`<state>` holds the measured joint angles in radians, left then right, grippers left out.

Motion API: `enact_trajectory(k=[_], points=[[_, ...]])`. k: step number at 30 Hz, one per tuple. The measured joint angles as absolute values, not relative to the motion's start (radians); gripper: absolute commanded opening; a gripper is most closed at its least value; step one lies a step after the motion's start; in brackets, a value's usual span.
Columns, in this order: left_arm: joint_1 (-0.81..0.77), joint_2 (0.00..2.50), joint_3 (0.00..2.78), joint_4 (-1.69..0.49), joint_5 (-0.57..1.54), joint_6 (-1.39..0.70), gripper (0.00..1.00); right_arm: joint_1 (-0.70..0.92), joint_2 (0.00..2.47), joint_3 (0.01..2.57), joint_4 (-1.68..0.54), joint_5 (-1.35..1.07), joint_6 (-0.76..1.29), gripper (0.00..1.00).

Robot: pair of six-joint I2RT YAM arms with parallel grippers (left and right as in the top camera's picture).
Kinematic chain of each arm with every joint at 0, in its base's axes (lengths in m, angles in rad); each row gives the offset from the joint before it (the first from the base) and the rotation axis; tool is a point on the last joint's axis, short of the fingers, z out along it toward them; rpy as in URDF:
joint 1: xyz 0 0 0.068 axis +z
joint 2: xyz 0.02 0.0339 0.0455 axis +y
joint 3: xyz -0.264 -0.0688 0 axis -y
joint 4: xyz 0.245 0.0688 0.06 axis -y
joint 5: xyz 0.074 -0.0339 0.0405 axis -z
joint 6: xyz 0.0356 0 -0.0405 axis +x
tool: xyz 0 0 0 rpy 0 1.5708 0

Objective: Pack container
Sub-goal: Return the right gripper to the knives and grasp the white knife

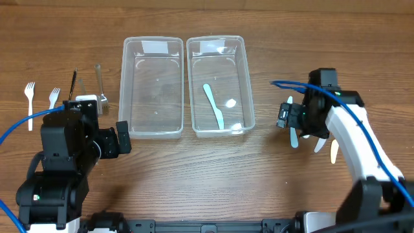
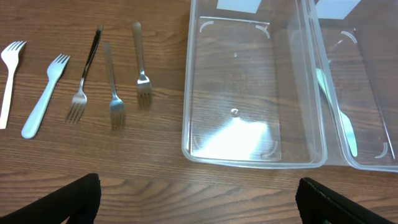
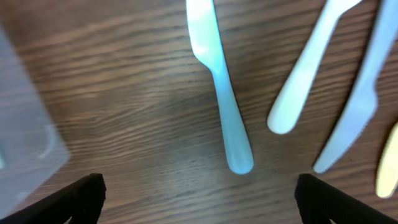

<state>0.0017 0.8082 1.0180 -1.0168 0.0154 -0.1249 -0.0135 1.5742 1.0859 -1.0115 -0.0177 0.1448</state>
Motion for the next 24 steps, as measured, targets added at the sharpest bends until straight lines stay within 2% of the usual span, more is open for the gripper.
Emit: enact_trajectory(k=[12, 24], points=[[0.002, 0.808, 1.018, -1.022, 0.015, -0.125, 1.0, -0.019, 1.768, 1.086, -0.994, 0.009, 0.088, 1.0], [0.002, 0.808, 1.018, -1.025, 0.016, -0.125, 1.0, -0.019, 1.776, 1.055, -0.954, 0.011, 0.081, 1.0]])
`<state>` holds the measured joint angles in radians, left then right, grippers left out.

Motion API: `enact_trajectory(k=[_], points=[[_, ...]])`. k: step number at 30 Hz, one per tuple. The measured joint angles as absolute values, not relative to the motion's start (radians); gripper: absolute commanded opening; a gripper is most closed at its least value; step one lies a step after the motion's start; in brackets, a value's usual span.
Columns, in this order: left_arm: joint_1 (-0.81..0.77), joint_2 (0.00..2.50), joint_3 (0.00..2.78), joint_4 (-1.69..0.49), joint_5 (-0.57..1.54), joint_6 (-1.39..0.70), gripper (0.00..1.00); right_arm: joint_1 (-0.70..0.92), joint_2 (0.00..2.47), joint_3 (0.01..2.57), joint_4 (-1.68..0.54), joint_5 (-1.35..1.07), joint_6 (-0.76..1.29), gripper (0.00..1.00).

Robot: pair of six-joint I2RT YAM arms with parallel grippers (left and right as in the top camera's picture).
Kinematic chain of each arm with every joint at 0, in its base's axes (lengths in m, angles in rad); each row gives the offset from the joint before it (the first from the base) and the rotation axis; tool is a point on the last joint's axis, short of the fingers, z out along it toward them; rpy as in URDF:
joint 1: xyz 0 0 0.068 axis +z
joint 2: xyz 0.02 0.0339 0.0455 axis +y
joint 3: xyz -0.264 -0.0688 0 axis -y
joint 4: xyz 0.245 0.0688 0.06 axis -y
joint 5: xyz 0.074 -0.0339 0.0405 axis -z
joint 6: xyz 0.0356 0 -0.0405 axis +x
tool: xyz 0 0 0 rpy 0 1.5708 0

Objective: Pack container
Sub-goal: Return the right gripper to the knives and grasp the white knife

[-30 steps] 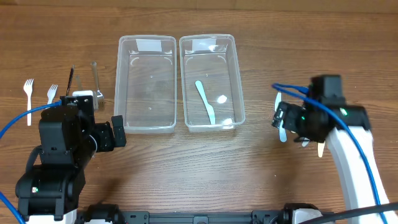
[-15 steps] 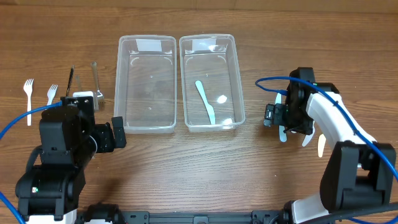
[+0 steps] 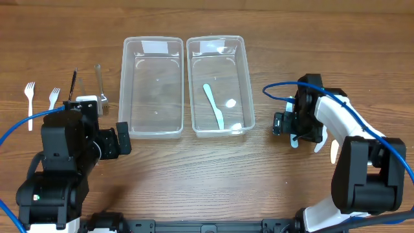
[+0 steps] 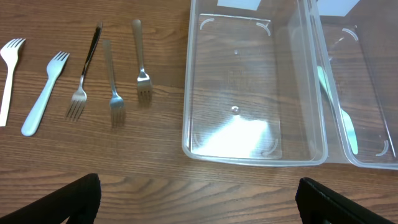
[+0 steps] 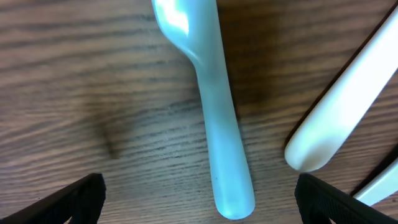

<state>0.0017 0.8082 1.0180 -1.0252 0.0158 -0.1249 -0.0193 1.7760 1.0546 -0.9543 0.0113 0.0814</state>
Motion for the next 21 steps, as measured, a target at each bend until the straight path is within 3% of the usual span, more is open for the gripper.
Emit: enact_trajectory(k=[21], points=[[0.002, 0.808, 1.018, -1.033, 0.016, -0.125, 1.0, -0.019, 1.776, 1.026, -0.923, -0.022, 0.081, 1.0]])
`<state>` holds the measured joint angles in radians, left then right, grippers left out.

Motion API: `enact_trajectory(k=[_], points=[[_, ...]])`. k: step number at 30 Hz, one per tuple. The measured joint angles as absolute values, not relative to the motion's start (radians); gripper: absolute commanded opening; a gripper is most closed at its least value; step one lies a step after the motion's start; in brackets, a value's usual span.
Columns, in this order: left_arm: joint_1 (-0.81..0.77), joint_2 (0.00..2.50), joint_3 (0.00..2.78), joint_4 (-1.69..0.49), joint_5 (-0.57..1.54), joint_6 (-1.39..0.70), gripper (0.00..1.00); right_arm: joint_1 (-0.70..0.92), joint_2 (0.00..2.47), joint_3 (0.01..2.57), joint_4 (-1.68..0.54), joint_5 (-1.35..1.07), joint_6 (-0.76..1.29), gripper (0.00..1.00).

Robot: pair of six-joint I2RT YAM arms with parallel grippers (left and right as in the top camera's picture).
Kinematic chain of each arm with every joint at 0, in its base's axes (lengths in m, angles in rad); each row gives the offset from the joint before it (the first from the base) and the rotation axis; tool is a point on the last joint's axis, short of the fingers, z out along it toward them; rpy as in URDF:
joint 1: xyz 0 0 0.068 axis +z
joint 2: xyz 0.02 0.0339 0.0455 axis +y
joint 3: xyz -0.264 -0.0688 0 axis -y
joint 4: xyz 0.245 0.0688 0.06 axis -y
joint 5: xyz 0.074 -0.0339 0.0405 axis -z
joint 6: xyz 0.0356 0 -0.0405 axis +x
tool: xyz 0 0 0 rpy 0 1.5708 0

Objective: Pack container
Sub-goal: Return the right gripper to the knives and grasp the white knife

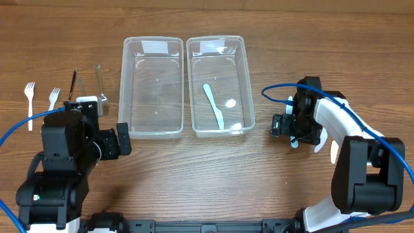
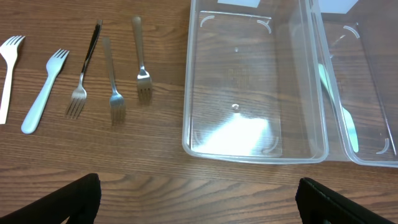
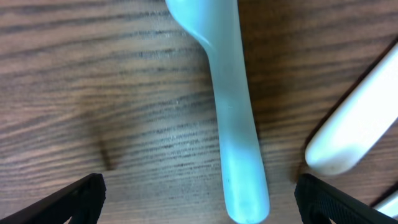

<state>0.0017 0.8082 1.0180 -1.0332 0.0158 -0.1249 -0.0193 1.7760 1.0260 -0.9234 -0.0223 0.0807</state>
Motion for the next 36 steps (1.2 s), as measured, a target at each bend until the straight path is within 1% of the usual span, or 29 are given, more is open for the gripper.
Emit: enact_trajectory(k=[3, 5, 7, 9, 10, 12, 14, 21, 27, 30, 36], points=[[0.002, 0.808, 1.018, -1.034, 0.016, -0.125, 1.0, -0.019, 1.776, 1.01, -0.895, -0.027, 0.081, 1.0], [0.002, 0.808, 1.018, -1.034, 0.016, -0.125, 1.0, -0.019, 1.774, 1.006, -0.884, -0.026, 0.082, 0.96], [0.002, 0.808, 1.018, -1.034, 0.015, -0.125, 1.0, -0.019, 1.772, 1.004, -0.874, -0.022, 0.083, 0.84], [0.002, 0.808, 1.018, -1.033, 0.015, -0.125, 1.0, -0.019, 1.772, 1.002, -0.862, -0.014, 0.083, 0.78], [0.002, 0.808, 1.018, -1.034, 0.015, -0.125, 1.0, -0.02, 1.772, 1.001, -0.858, -0.01, 0.085, 0.73], [0.002, 0.808, 1.018, -1.034, 0.016, -0.125, 1.0, -0.02, 1.772, 1.001, -0.855, -0.007, 0.084, 0.69], [0.002, 0.808, 1.018, -1.034, 0.015, -0.125, 1.0, -0.02, 1.772, 1.0, -0.856, -0.005, 0.081, 0.63], [0.002, 0.808, 1.018, -1.034, 0.015, -0.125, 1.0, -0.02, 1.772, 0.996, -0.887, 0.034, 0.113, 0.63], [0.002, 0.808, 1.018, -1.034, 0.015, -0.125, 1.0, -0.02, 1.772, 0.996, -0.892, 0.037, 0.129, 0.52], [0.002, 0.808, 1.018, -1.034, 0.015, -0.125, 1.0, -0.02, 1.772, 0.996, -0.894, 0.037, 0.131, 0.44], [0.002, 0.808, 1.018, -1.034, 0.015, -0.125, 1.0, -0.02, 1.772, 0.996, -0.895, 0.037, 0.131, 0.41]])
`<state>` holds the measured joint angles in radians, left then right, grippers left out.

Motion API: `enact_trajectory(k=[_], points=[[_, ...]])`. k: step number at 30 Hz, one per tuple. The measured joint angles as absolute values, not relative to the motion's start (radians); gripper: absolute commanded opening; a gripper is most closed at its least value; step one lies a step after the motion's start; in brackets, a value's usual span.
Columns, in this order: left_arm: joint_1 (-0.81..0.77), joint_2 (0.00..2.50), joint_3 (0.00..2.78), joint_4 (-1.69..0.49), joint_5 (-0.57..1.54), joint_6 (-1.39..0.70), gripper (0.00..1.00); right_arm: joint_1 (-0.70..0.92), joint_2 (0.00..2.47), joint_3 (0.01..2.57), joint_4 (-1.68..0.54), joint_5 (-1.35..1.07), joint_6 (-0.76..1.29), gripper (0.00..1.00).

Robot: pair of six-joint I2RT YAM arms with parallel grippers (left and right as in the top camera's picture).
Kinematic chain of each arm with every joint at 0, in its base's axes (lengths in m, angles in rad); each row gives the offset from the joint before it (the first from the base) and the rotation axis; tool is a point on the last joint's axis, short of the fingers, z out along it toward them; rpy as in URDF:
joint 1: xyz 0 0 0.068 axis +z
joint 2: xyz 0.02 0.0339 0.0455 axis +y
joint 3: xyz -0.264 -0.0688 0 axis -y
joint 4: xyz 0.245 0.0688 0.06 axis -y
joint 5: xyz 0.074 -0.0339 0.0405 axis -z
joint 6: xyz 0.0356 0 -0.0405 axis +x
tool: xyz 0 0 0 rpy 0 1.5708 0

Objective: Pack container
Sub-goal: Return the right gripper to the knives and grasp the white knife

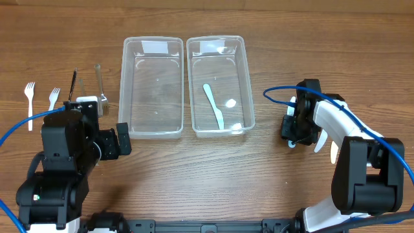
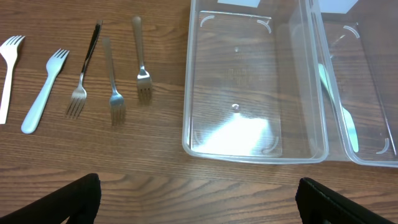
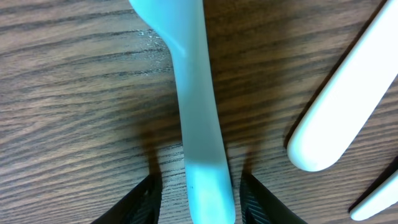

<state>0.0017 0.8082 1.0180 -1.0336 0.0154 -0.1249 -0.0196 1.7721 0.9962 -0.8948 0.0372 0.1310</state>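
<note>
Two clear plastic containers stand side by side. The left container [image 1: 152, 45] is empty; the right container [image 1: 248, 77] holds a light blue plastic knife [image 1: 213, 105]. A second light blue knife [image 3: 196, 93] lies on the table. My right gripper [image 3: 199, 200] is down over its handle end, one finger [image 3: 149, 199] on each side, a narrow gap left on both sides. In the overhead view the right gripper [image 1: 294, 134] hides most of that knife. My left gripper [image 2: 198, 202] hangs open before the left container [image 2: 255, 152], holding nothing.
Left of the containers lie a white fork [image 2: 9, 68], a light blue fork [image 2: 45, 93] and three metal forks [image 2: 113, 81]. A white plastic handle [image 3: 336, 112] lies just right of the gripped-at knife, with another utensil [image 3: 379, 199] beyond it.
My right gripper's fingers, which stood wide at the frame's corners, now stand close on either side of the light blue knife's handle. The left arm has not moved.
My right gripper was open above several plastic knives right of the containers. Then it was lower and centred over the light blue knife's handle, still wide open. Now its fingers flank that handle closely. The left arm stayed still throughout.
</note>
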Motion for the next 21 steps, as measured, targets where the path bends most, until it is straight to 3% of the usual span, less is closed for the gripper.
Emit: enact_trajectory(k=[7, 21], points=[[0.002, 0.808, 1.018, -1.034, 0.015, -0.125, 1.0, -0.02, 1.772, 0.996, -0.897, 0.038, 0.131, 0.29], [0.002, 0.808, 1.018, -1.034, 0.016, -0.125, 1.0, -0.02, 1.772, 0.995, -0.896, 0.038, 0.131, 0.21]])
